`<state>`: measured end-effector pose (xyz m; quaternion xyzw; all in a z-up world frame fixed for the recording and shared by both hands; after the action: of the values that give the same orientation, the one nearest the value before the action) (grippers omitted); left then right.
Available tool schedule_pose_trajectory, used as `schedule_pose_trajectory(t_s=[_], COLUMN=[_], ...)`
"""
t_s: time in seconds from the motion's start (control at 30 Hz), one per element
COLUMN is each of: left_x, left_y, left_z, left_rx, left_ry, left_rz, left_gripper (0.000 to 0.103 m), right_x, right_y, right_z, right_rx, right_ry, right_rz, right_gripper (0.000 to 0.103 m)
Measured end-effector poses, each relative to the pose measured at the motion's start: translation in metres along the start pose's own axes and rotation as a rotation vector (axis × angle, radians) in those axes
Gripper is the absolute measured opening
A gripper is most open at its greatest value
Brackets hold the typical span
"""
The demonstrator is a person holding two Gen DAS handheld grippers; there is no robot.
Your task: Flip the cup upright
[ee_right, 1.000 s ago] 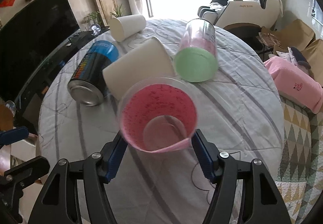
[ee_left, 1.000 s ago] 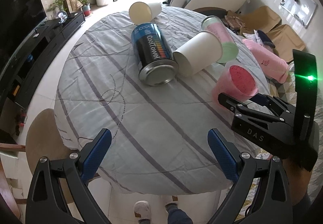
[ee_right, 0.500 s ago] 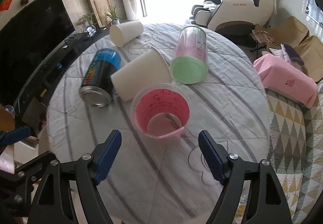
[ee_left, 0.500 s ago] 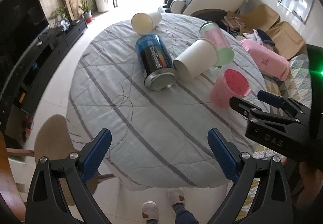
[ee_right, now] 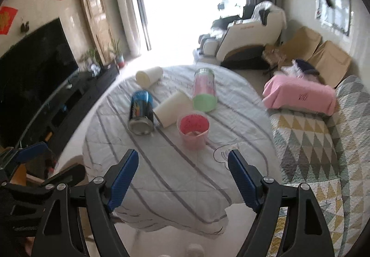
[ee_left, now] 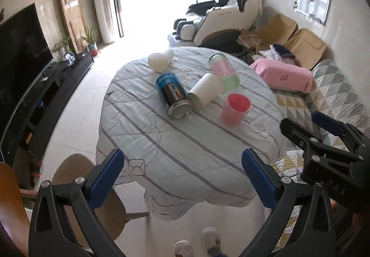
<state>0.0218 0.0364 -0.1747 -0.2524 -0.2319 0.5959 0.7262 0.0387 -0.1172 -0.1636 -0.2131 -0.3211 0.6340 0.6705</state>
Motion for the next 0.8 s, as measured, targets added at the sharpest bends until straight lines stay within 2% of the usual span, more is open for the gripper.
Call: schedule_pose_trajectory(t_s=[0.17, 0.37, 0.8], left_x=[-0.001, -0.011, -0.03], left_y=[0.003, 0.013, 0.036], left_z=[0.024, 0.041, 0.073], left_rx=[-0.03, -0.071, -0.116], left_ry=[-0.016, -0.064, -0.115], left_rz=[0.012, 0.018, 0.009], left_gripper=[0.103, 0.103, 0.103], right_x=[-0.001, -0.007, -0.025], right_y=[-0.003, 0.005, 0.035], right_z=[0.043, 0.065, 0.087], right_rx=[-0.117, -0.181, -0.169], right_ry=[0.031, 0.023, 0.021], right_rz=[-0.011, 0.002, 0.015], right_gripper=[0.086, 0.086, 0.086])
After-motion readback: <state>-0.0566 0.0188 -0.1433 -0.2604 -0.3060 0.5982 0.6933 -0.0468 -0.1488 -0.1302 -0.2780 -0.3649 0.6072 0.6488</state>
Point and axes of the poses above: each gripper's, at about its wrist camera, not at the fingertips, and z roughly against the way its jaws point, x to its left, y to its underside, the point moved 10 cm from there along -z, roughly the way its jaws point, and after that the axes turned 7 degrees about -z, right-handed, at the moved point
